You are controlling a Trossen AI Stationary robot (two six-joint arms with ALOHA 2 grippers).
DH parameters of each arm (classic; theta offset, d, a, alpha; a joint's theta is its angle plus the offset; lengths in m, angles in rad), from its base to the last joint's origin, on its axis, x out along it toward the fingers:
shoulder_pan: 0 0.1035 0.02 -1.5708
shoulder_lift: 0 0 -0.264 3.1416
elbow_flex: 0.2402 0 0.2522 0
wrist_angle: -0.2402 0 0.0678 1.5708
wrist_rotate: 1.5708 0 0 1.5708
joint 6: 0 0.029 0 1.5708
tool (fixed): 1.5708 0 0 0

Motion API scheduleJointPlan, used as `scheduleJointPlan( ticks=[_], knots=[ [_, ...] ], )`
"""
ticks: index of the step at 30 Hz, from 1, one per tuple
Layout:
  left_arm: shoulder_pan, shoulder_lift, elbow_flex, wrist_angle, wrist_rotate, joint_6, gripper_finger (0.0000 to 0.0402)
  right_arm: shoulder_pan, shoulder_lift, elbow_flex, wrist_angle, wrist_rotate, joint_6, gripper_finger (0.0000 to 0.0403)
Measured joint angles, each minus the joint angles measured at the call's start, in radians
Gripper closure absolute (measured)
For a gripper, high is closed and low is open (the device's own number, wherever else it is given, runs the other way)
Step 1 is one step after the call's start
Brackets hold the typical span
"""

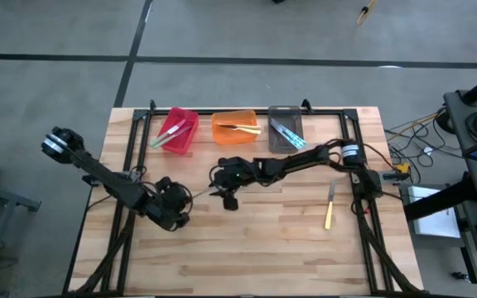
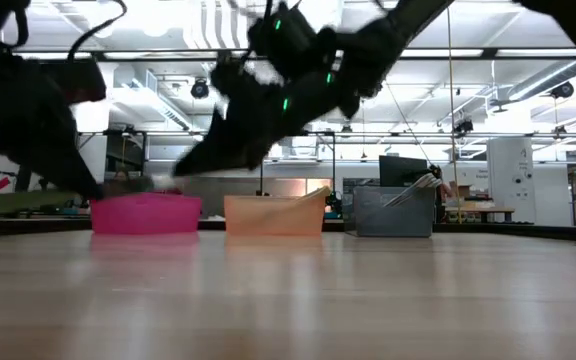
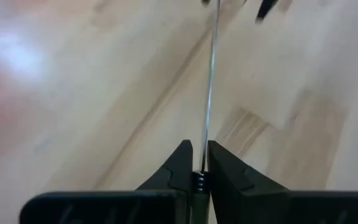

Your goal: Sort silverware by color (type)

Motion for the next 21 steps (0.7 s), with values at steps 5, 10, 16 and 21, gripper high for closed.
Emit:
scheduleJointPlan(
  ticks=[5, 10, 16, 21],
  knots=[
    [0.000, -0.116, -0.001, -0.018, -0.042, 0.081, 0.0389, -0.003, -0.137, -0.005, -0.079, 0.012, -0.026, 0.0251],
    [0.000, -0.227, 0.001, 0.016, -0.106, 0.181, 0.0389, -0.006, -0.275, -0.035, -0.130, 0.018, -0.065, 0.0255],
    [-0.003, -0.321, 0.001, 0.185, -0.132, 0.373, 0.0389, -0.014, -0.406, -0.146, -0.106, 0.072, -0.065, 0.0263],
    [-0.004, -0.333, 0.000, 0.376, -0.123, 0.552, 0.0389, -0.018, -0.445, -0.317, 0.159, 0.072, 0.040, 0.0261]
  ],
)
